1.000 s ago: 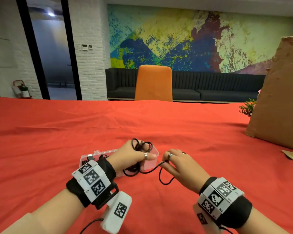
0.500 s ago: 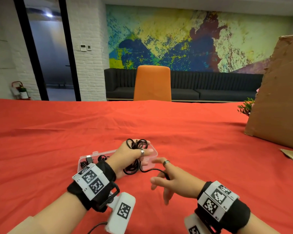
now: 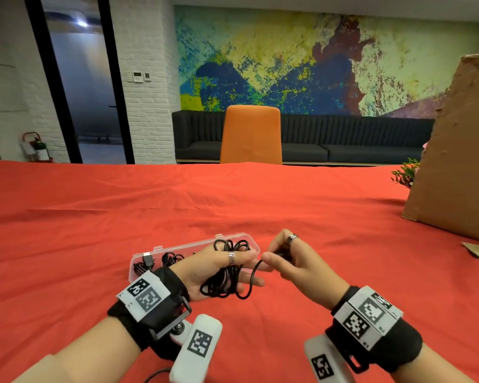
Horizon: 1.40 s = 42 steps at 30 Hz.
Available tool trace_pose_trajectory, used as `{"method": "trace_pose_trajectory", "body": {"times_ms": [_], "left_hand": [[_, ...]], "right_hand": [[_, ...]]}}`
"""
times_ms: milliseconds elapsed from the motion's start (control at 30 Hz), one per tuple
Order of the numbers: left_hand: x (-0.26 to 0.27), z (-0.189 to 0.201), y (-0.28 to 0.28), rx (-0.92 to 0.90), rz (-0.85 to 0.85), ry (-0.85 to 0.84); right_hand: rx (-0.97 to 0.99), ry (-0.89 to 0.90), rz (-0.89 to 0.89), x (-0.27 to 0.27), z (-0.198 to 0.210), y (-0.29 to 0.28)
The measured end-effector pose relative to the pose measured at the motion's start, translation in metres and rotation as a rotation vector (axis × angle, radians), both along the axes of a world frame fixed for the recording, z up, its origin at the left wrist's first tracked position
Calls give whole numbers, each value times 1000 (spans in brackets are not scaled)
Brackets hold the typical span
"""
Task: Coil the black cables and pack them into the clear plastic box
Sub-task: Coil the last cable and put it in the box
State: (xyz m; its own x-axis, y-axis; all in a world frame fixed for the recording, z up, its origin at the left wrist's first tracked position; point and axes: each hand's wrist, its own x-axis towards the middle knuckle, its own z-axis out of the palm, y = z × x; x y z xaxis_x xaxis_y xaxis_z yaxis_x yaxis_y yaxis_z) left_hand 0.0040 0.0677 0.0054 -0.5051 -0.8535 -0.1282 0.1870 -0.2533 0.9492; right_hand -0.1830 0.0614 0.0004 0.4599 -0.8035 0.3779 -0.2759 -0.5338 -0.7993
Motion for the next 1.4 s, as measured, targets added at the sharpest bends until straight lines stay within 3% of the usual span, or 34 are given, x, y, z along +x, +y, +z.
{"method": "trace_pose_trajectory", "body": {"times_ms": [67,167,267,467,567,900,1167,1400], "left_hand": [[-5,-1,2,-26,-99,-3],[-11,0,7,14,-75,6],[-11,-2,2,-1,101,-6],[-19,-2,-9,-56,443,141],[-23,-3,-13,-37,476,220],[-24,-16,-18,-233,693,151],[-26,-21,-21,-362,665,88],[-28,-24,-23,-348,685,132]], "right_hand": [[31,-59,2,7,-1,2],[26,-95,-3,15,-2,7],[-147,46,-97,14,-5,4],[-212,114,-252,24,-8,8],[-168,109,-230,37,-10,16],[140,-142,-50,52,-20,16],[266,-164,76,48,-9,6],[311,-287,5,48,-14,2]]}}
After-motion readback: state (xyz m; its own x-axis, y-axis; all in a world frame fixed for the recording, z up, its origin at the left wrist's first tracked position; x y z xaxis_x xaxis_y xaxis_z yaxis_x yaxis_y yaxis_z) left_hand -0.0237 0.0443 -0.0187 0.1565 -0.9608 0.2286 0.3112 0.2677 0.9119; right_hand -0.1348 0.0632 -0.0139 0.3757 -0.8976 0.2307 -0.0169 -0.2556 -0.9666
